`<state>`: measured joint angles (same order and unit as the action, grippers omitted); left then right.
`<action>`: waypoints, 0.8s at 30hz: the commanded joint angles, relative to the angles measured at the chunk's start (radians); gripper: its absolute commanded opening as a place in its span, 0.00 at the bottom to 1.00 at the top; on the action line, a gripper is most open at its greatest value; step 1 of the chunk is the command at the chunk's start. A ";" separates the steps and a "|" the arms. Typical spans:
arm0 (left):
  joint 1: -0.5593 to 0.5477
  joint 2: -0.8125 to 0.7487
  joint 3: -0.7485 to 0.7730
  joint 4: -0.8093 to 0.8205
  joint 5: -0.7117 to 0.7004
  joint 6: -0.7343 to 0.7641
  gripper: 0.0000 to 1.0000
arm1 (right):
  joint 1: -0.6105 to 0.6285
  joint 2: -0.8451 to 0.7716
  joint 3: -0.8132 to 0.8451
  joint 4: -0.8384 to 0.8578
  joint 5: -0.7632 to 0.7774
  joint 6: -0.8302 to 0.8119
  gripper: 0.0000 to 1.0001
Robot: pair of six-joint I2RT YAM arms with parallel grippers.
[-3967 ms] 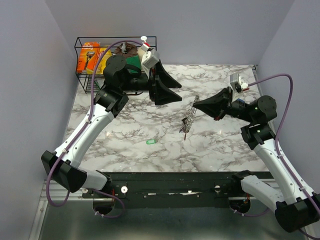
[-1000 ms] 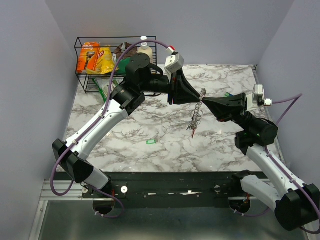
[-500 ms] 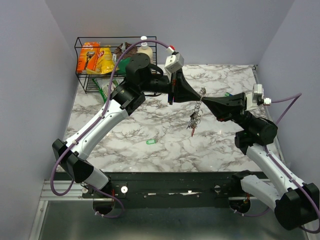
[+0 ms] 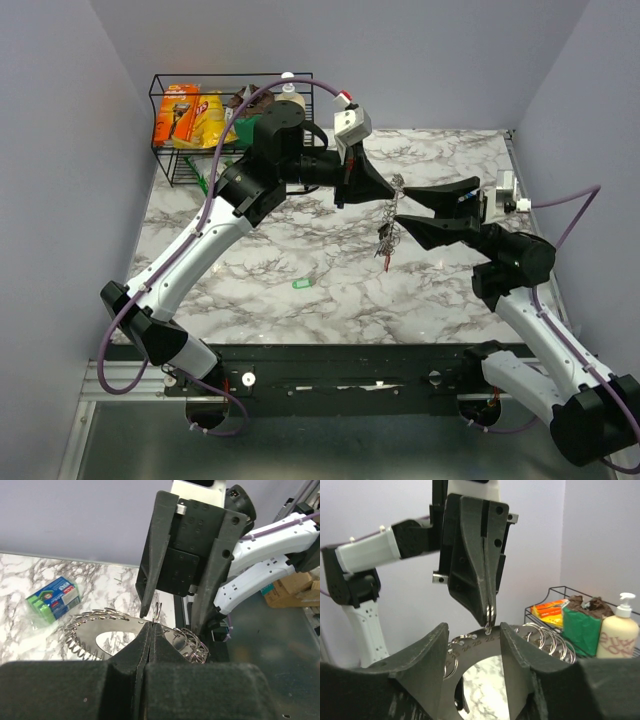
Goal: Put the keys on the keyring
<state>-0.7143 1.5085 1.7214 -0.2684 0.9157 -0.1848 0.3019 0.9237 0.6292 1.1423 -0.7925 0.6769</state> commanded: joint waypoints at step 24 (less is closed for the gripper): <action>-0.050 0.007 0.156 -0.512 -0.468 0.400 0.00 | 0.005 0.079 0.388 -0.878 -0.234 -0.441 1.00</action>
<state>-0.7494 1.5448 1.8900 -0.7757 0.5682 0.1642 0.3019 1.0065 1.0054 0.3264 -0.9852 0.2741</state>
